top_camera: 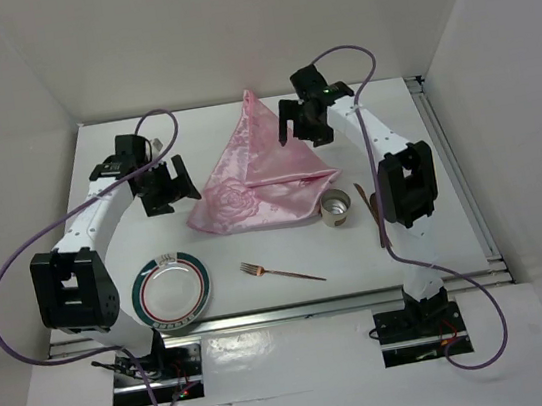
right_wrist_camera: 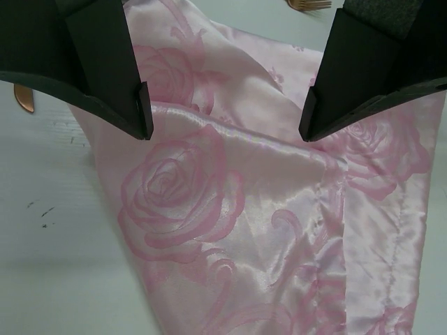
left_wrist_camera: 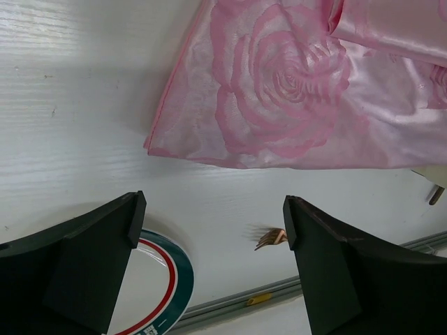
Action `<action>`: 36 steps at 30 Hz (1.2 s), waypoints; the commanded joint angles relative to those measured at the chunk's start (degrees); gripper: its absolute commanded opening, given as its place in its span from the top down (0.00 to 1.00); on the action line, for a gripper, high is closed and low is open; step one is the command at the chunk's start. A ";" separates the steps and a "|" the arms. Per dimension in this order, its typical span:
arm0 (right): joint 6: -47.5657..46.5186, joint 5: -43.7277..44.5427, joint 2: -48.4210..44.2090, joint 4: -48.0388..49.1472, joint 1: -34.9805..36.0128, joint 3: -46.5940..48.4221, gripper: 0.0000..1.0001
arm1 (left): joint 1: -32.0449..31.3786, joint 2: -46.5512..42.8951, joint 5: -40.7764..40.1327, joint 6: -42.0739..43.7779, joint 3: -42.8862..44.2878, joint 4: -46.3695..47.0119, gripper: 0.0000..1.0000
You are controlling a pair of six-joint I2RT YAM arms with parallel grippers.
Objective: Set the dinner table for one person
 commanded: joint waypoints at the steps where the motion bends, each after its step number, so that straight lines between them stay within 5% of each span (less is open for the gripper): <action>1: -0.54 2.19 -2.32 1.22 1.50 0.72 0.00 | -0.01 -1.05 -1.27 -0.24 0.67 -0.65 0.00; 19: -13.63 4.12 -3.65 5.96 12.13 -0.52 0.00 | 0.52 1.94 -2.86 -5.76 -6.53 -2.69 0.00; 36: -16.01 13.52 11.99 7.11 19.52 7.03 0.09 | 1.05 10.55 6.81 -11.57 -11.20 9.53 0.01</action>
